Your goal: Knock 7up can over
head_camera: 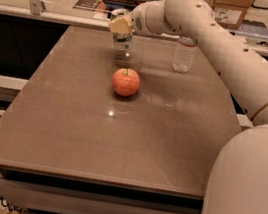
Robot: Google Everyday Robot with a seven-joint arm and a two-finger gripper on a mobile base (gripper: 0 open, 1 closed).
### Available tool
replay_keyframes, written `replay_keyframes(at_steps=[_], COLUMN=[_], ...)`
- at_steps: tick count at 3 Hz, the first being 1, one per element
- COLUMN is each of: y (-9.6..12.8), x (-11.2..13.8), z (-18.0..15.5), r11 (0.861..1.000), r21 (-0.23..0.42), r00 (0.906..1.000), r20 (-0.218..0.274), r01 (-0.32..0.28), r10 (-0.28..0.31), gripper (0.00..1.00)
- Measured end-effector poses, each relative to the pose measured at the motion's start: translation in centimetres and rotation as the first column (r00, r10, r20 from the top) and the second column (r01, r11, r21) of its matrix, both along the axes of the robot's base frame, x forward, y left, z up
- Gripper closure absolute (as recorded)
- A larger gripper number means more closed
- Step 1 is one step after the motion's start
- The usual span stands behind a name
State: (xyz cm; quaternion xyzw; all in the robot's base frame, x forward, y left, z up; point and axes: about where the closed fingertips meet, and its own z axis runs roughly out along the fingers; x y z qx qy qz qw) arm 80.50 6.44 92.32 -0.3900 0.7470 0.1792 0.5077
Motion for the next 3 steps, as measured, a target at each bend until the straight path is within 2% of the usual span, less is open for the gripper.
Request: replay_keyframes(at_steps=[1,2,3], y=[-1.0,-1.9,-2.4], x=[-0.4,-1.2,-1.8], z=[0.6,0.6,0.0], r11=[0.994,0.973,0.936], r21=[-0.107,-0.228,-0.349], r00=[0.9992,0.9961,0.9916], r20=[-0.033,-0.070,-0.101], r01=[0.019,0.037,0.041], r10=[-0.022,-0.054,-0.081], gripper=[1.00,1.00,1.00])
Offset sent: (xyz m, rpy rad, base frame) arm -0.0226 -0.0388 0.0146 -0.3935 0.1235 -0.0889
